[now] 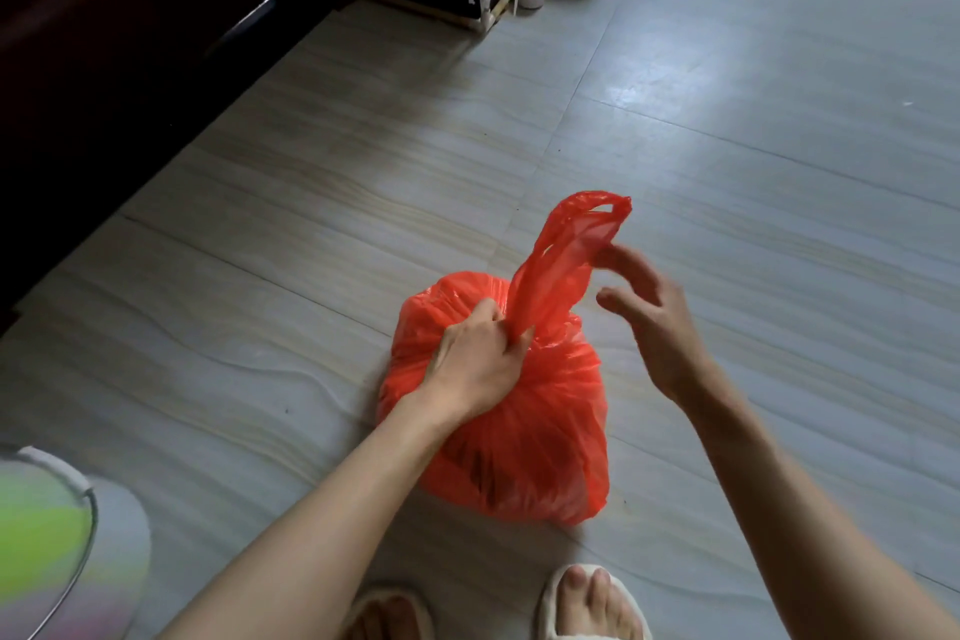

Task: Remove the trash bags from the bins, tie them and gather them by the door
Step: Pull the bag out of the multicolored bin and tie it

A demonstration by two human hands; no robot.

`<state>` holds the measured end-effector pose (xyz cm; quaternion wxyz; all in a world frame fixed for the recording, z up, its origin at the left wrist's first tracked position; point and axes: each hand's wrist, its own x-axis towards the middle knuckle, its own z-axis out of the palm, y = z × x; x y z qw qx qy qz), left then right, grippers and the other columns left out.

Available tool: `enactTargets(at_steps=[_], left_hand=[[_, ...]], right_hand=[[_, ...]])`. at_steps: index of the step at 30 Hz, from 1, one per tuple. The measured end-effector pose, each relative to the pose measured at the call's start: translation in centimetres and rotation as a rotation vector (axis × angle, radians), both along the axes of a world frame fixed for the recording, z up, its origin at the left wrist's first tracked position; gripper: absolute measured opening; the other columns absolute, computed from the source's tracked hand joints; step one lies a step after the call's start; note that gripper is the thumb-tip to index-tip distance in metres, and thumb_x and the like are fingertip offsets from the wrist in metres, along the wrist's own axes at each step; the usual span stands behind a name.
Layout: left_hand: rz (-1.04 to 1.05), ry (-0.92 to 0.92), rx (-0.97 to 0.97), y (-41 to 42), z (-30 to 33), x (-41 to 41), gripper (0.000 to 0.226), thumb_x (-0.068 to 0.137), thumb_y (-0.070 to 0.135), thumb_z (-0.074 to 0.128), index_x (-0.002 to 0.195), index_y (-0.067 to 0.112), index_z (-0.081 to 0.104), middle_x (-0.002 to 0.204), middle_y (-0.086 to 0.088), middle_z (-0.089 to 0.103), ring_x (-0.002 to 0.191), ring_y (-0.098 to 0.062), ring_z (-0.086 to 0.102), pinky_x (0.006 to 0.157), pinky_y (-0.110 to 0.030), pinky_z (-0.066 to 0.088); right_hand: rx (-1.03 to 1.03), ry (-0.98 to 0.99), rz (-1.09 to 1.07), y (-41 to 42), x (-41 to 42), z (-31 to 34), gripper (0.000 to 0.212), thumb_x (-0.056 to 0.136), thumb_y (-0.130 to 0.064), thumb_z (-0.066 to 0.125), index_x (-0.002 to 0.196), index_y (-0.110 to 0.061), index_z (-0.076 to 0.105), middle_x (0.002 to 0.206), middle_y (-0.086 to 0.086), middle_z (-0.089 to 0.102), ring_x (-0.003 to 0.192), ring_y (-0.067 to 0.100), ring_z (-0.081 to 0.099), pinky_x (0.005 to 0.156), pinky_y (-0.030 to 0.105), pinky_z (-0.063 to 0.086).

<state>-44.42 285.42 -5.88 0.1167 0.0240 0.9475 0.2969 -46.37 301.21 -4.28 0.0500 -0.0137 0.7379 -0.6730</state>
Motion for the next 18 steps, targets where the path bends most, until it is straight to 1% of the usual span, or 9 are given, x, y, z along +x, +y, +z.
enactTargets(at_steps=[2,4,5,7,10,12,14,16,18], left_hand=[[0.016,-0.081,0.087,-0.8,0.0,-0.2,0.041,0.095,0.038,0.037,0.099,0.002,0.057,0.105,-0.018,0.064,0.108,-0.035,0.056,0.083,-0.033,0.036],[0.017,-0.146,0.115,-1.4,0.1,-0.5,0.045,0.095,0.042,0.035,0.100,0.006,0.062,0.106,-0.014,0.068,0.110,-0.029,0.058,0.083,-0.031,0.039],[0.021,-0.170,0.134,-1.7,0.2,-0.5,0.045,0.095,0.042,0.035,0.101,0.008,0.064,0.107,-0.014,0.069,0.110,-0.027,0.058,0.084,-0.030,0.040],[0.040,-0.201,0.241,-2.5,-0.1,-0.7,0.041,0.095,0.042,0.038,0.109,0.015,0.067,0.097,-0.008,0.072,0.105,-0.019,0.061,0.086,-0.031,0.041],[0.085,-0.237,0.468,-3.5,-0.8,-0.9,0.032,0.094,0.036,0.044,0.112,0.021,0.066,0.051,0.011,0.060,0.062,0.001,0.057,0.074,-0.028,0.042],[0.097,-0.237,0.466,-3.5,-1.4,-1.2,0.034,0.092,0.038,0.047,0.090,0.015,0.071,0.042,0.010,0.055,0.046,0.004,0.051,0.069,-0.031,0.043],[0.082,-0.224,0.404,-3.1,-1.4,-1.6,0.043,0.092,0.039,0.047,0.060,0.015,0.063,0.041,0.007,0.054,0.040,0.005,0.050,0.067,-0.031,0.044],[0.065,-0.231,0.367,-2.9,-1.1,-1.7,0.048,0.093,0.038,0.047,0.051,0.016,0.056,0.042,0.007,0.054,0.039,0.004,0.050,0.065,-0.029,0.044],[0.070,-0.270,0.385,-3.1,-1.0,-1.8,0.045,0.092,0.039,0.047,0.054,0.016,0.058,0.041,0.007,0.056,0.039,0.001,0.053,0.059,-0.028,0.044]], right_hand=[[0.358,0.067,0.071,0.1,0.1,-0.7,0.056,0.065,-0.016,0.049,0.114,-0.040,0.040,0.127,-0.011,0.042,0.127,0.009,0.035,0.108,0.026,0.026],[0.589,0.076,0.211,-0.1,0.4,-2.3,0.058,0.071,-0.020,0.051,0.124,-0.039,0.037,0.131,-0.009,0.041,0.129,0.012,0.025,0.111,0.032,0.019],[0.655,0.089,0.245,-0.1,0.5,-3.0,0.052,0.077,-0.019,0.054,0.126,-0.034,0.046,0.123,-0.003,0.052,0.122,0.013,0.034,0.108,0.035,0.027],[0.706,0.105,0.182,0.3,0.2,-3.3,0.030,0.085,-0.009,0.057,0.113,-0.019,0.064,0.089,0.004,0.056,0.091,0.018,0.049,0.083,0.031,0.042],[0.664,0.056,0.061,1.0,-0.4,-2.3,0.016,0.088,-0.004,0.053,0.095,-0.005,0.068,0.084,0.002,0.048,0.079,0.017,0.047,0.062,0.013,0.033],[0.710,0.057,0.048,0.8,-0.6,-1.8,0.017,0.093,-0.010,0.045,0.094,-0.004,0.061,0.090,0.002,0.047,0.081,0.018,0.047,0.069,0.021,0.037],[0.773,0.035,0.043,0.1,-0.6,-1.0,0.018,0.096,-0.017,0.038,0.089,-0.011,0.053,0.083,0.001,0.052,0.074,0.020,0.053,0.069,0.030,0.039],[0.562,-0.028,-0.016,-0.8,-0.6,0.4,0.020,0.096,-0.015,0.039,0.079,-0.017,0.047,0.065,0.002,0.057,0.049,0.011,0.057,0.053,0.025,0.041],[0.084,-0.183,-0.088,-1.4,-1.0,2.0,0.020,0.095,-0.008,0.043,0.076,-0.013,0.047,0.059,0.008,0.053,0.034,0.008,0.054,0.034,0.018,0.036]])
